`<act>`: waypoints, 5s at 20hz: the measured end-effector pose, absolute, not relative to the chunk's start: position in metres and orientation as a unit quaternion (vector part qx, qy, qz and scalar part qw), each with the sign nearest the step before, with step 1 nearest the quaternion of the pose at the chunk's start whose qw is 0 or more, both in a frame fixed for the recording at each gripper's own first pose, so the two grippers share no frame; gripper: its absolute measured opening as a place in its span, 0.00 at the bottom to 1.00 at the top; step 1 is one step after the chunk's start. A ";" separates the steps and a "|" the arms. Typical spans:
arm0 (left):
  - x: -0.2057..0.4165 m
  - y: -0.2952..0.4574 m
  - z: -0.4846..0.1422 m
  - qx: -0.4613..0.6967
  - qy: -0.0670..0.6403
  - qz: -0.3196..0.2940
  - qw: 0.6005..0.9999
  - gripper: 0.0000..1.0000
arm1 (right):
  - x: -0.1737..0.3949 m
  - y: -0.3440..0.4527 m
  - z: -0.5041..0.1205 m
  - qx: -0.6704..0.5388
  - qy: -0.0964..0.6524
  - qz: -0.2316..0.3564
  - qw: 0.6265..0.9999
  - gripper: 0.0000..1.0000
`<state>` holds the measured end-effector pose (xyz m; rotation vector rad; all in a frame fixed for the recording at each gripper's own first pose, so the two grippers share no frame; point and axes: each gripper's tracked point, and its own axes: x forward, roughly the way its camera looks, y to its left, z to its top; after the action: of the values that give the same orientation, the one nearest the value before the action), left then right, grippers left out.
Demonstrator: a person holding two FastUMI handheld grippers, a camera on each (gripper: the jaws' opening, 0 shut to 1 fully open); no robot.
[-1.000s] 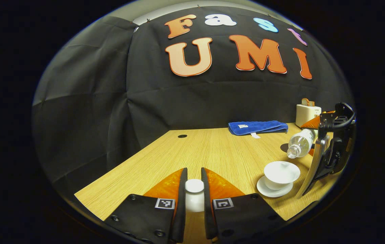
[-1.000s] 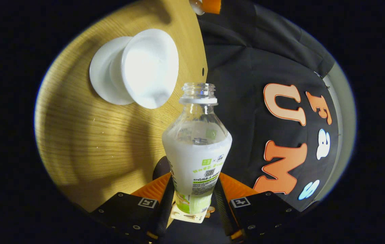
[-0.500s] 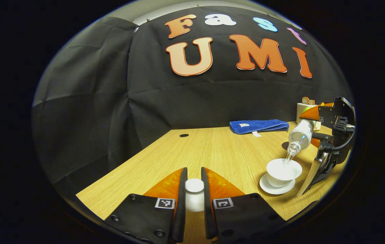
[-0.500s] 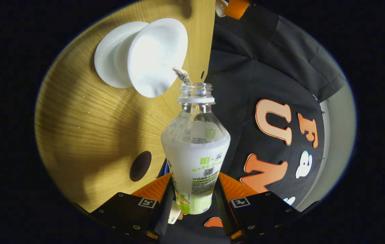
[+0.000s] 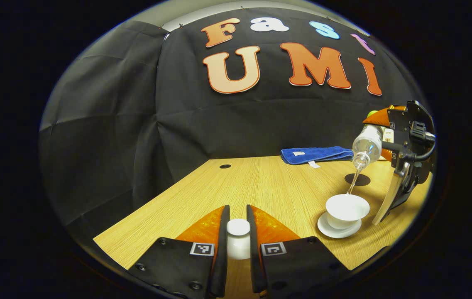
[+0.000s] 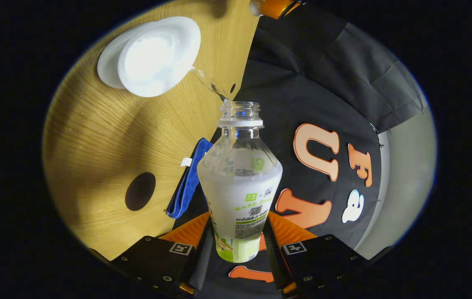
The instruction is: Open the teacup lid with one hand, grasp the water bottle and pour water into the teacup with the other hand; after pouring, place the water bottle on the coaster and then close the teacup lid.
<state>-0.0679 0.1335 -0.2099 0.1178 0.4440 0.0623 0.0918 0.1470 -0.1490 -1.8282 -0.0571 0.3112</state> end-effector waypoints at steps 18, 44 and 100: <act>-0.072 0.128 -0.211 0.064 0.216 0.032 0.974 0.27 | 0.083 0.168 -0.163 -0.821 -0.072 0.147 0.547 0.64; -0.064 0.106 -0.192 0.043 0.196 0.020 0.979 0.27 | 0.054 0.164 -0.220 -0.630 0.058 0.239 0.736 0.65; -0.059 0.076 -0.184 0.026 0.175 0.020 0.984 0.27 | 0.141 0.082 -0.281 0.057 0.328 0.100 0.938 0.80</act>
<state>-0.0593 0.0758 -0.1836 0.0516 0.3510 0.0406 0.1413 0.0817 -0.2811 0.1164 0.6691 0.2034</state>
